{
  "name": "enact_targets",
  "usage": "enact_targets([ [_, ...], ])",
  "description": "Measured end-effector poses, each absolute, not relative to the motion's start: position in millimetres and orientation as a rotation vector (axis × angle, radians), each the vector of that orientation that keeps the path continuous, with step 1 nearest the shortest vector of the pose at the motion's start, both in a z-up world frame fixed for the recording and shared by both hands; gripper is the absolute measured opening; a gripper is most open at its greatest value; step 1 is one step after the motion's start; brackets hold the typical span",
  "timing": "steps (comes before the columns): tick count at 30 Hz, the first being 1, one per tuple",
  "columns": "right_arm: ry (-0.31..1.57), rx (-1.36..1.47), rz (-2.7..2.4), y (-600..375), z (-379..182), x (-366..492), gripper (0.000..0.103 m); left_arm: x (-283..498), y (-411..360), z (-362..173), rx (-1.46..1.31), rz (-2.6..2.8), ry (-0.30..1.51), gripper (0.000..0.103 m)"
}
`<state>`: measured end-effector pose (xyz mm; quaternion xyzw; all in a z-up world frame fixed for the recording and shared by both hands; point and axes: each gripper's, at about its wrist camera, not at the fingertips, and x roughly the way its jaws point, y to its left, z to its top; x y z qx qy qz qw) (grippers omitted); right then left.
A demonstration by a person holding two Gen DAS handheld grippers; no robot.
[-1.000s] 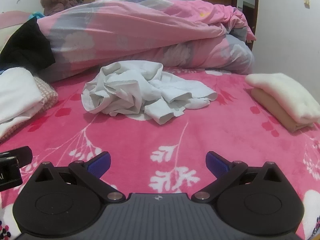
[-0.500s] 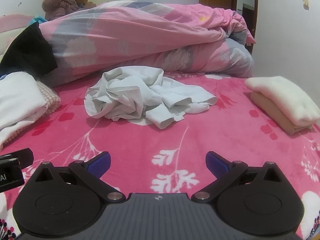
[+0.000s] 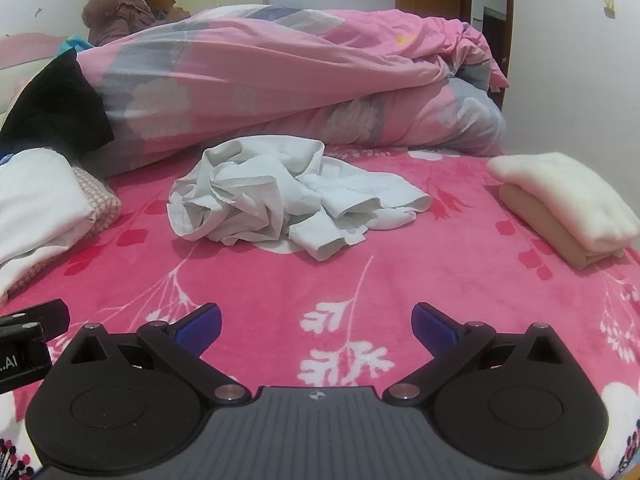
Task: Fold clothes
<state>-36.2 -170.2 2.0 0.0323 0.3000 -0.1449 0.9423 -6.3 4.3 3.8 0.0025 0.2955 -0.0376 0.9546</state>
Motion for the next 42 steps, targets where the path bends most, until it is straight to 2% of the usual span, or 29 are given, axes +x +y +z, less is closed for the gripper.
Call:
enact_targets([
  [42,0.618,0.039,-0.291,-163,1,-26,0.103,2,9,-4,-0.011,-0.087,0.617,0.103],
])
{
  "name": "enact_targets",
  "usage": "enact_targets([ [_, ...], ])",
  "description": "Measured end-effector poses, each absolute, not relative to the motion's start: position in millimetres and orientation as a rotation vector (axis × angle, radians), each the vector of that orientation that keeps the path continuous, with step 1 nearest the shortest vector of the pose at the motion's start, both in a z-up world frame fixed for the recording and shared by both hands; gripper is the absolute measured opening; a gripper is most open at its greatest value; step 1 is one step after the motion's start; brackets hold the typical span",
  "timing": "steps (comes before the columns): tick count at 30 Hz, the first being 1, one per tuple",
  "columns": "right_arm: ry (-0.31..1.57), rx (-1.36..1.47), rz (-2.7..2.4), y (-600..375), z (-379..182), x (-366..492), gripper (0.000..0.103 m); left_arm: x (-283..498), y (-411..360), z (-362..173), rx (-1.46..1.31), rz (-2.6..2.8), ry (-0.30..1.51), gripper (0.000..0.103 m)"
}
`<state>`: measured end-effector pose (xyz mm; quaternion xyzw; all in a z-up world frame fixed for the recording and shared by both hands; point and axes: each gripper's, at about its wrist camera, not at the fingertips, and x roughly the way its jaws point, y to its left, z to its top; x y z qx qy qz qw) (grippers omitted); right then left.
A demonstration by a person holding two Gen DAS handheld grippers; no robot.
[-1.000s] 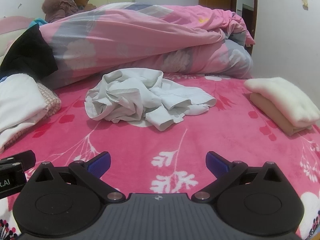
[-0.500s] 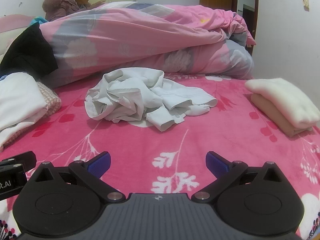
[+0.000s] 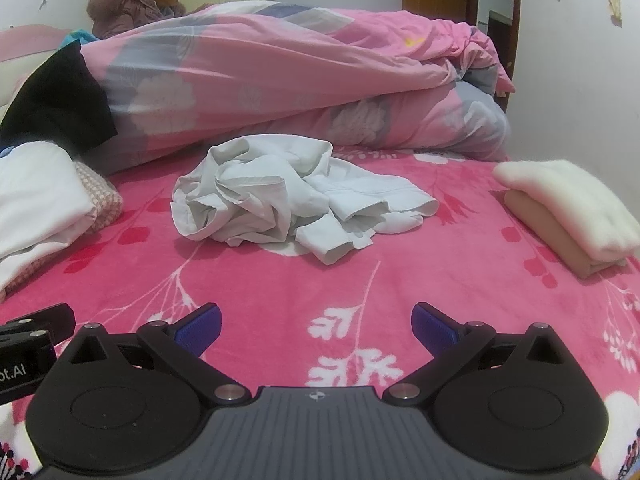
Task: Fold clothes
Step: 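Grasp the white shirt with both grippers and lift it off the bed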
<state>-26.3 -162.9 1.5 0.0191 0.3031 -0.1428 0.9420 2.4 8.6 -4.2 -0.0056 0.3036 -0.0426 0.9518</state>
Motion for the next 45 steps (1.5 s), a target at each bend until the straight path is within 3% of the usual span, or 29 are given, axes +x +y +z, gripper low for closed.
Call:
enact_targets([
  [14,0.495,0.031,-0.266,-184,-25,-30,0.103,27,-1,-28,-0.027,-0.149,0.644,0.103],
  [26,0.368,-0.065,-0.163,-235,-3,26,0.103,110,-46,-33,0.206,-0.230,0.432,0.103],
  [29,0.378,-0.089,-0.069,-233,2,55,0.098,130,-55,-47,0.249,-0.279,0.427,0.097],
  [32,0.417,-0.126,0.018,-225,-1,85,0.083,141,-60,-58,0.265,-0.323,0.412,0.084],
  [36,0.506,-0.149,0.091,-217,-20,131,0.064,157,-72,-69,0.276,-0.367,0.420,0.054],
  [38,0.557,-0.137,0.121,-217,-32,152,0.054,166,-78,-75,0.281,-0.374,0.433,0.052],
  [40,0.614,-0.118,0.134,-219,-44,173,0.026,173,-81,-79,0.281,-0.379,0.443,0.038],
  [41,0.635,-0.102,0.128,-222,-48,180,0.019,175,-81,-79,0.273,-0.382,0.450,0.031],
  [43,0.642,-0.067,0.113,-227,-51,182,0.003,177,-79,-79,0.245,-0.390,0.458,0.006],
  [45,0.607,-0.031,0.106,-233,-45,172,0.002,175,-75,-77,0.205,-0.397,0.453,0.001],
])
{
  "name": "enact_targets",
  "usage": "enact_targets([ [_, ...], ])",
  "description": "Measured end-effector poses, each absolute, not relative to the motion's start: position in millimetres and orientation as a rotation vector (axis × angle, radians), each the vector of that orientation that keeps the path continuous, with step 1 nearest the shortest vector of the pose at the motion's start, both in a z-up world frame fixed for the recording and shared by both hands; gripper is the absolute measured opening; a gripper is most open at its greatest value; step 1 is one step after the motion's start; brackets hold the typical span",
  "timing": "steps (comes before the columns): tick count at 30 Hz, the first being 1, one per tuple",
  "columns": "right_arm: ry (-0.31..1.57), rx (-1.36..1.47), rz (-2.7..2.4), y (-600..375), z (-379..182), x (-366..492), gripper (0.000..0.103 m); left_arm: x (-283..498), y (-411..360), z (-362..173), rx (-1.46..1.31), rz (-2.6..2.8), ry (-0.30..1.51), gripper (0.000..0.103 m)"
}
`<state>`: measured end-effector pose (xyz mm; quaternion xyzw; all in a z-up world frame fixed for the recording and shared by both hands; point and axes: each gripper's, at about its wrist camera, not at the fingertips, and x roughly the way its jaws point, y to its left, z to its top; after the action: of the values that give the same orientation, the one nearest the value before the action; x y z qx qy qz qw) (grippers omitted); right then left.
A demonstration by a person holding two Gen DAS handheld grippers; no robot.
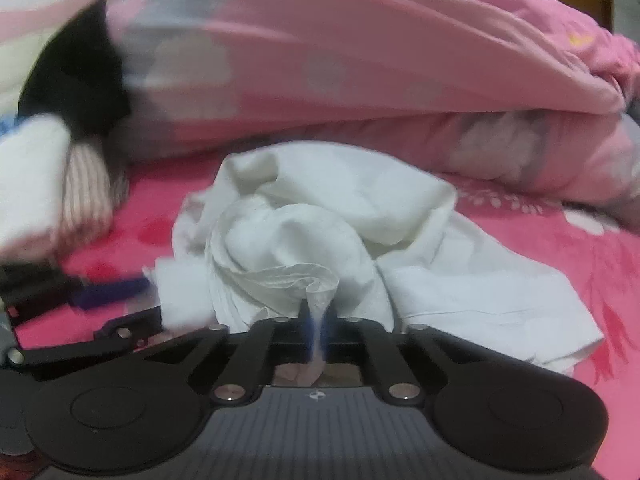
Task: Fold clothes
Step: 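Grasp the white shirt with both grippers and lift it off the bed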
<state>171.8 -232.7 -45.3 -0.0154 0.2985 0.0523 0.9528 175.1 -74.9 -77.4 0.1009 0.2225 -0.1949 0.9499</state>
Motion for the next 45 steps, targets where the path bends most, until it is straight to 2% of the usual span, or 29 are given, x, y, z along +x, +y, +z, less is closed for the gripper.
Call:
enact_targets([
  [7,0.450,0.021,0.083,-245,-7,114,0.001,145,-54,-47,0.076,-0.386,0.395,0.000],
  [17,0.223,0.102,0.080,-265,70,-12,0.001,50,10,11,-0.059,-0.407,0.286,0.000],
  [29,0.075,0.258,-0.031,-288,95,-183,0.001,16,23,0,0.018,-0.476,0.349,0.000],
  [32,0.125,0.275,-0.098,-299,85,-207,0.001,15,13,-4,0.044,-0.505,0.367,0.010],
  [34,0.230,0.259,-0.141,-308,70,-211,0.001,16,4,-7,0.056,-0.525,0.392,0.026],
  [38,0.466,0.305,-0.271,-333,36,-206,0.006,19,-16,-15,0.098,-0.587,0.461,0.044],
  [39,0.491,0.333,-0.310,-342,30,-208,0.008,20,-21,-18,0.107,-0.606,0.481,0.053],
  [40,0.482,0.362,-0.345,-350,28,-212,0.013,21,-27,-21,0.112,-0.629,0.496,0.059],
  [41,0.458,0.385,-0.374,-357,28,-217,0.018,22,-33,-24,0.116,-0.652,0.511,0.060],
  [43,0.399,0.417,-0.414,-367,29,-222,0.041,25,-48,-31,0.137,-0.690,0.545,0.065],
  [45,0.369,0.413,-0.419,-370,28,-220,0.042,28,-67,-43,0.172,-0.704,0.569,0.065],
])
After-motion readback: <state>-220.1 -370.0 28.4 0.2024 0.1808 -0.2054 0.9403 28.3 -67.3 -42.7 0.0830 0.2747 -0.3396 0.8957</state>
